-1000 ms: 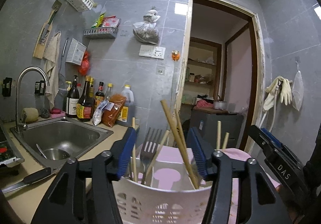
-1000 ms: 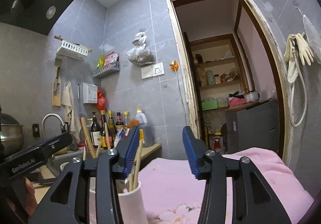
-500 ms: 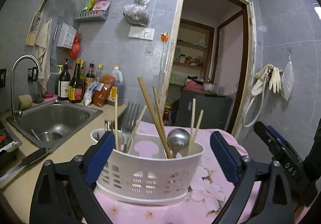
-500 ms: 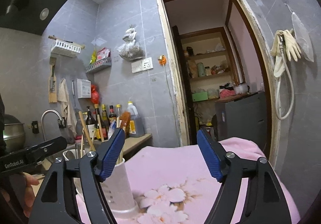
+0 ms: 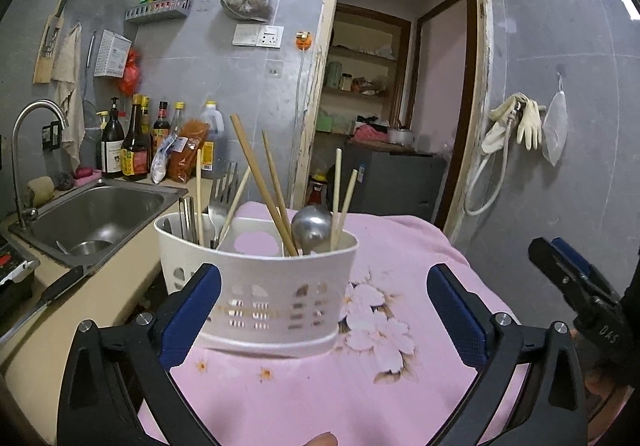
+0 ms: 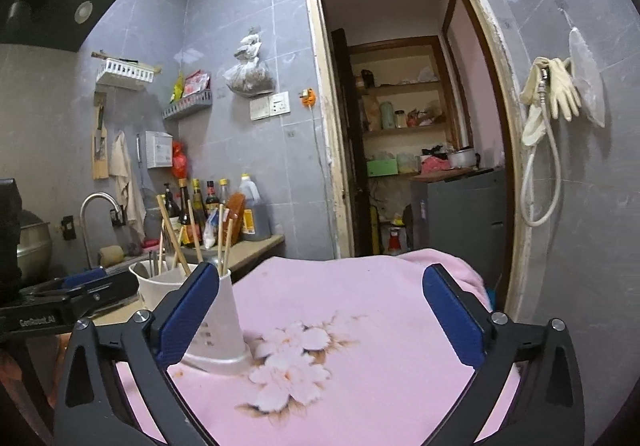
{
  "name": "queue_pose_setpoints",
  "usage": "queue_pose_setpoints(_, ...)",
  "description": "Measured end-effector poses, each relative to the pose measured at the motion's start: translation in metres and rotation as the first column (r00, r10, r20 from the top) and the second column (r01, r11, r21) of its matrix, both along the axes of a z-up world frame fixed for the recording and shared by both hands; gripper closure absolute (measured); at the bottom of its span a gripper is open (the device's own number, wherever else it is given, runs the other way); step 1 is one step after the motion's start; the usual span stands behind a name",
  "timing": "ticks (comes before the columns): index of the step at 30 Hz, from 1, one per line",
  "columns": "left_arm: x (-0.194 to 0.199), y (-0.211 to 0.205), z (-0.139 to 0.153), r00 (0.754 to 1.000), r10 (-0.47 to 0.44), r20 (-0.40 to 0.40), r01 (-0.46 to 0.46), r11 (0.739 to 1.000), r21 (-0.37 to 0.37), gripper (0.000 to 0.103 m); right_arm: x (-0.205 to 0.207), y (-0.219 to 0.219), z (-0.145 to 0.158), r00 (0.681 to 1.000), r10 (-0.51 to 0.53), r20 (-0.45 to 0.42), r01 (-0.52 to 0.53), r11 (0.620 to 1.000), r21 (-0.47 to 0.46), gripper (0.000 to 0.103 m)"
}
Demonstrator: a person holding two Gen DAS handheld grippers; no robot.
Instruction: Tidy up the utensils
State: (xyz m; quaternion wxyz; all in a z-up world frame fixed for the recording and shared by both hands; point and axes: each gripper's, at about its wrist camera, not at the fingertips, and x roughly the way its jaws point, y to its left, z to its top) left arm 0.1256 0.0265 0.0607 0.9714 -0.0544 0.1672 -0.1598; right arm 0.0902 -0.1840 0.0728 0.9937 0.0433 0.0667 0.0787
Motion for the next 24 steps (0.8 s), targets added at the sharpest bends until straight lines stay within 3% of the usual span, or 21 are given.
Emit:
queue_pose_setpoints(8,-0.029,-0.012,-0.01,0.999,0.022,0.027,-0.023,0.998,0.059,0.002,-0.03,-0.016,-0.005,0.997,-0.064,-0.044,0.063,0.998,-0.009,0.0)
queue_pose_setpoints(24,-0.065,-0.007,-0.031,0.996,0.092,0.0,-0.091,0.994,0.06,0.002,-0.082,-0.018,-0.025,0.987,-0.148,-0.061,0.143,0.987,-0.073,0.0)
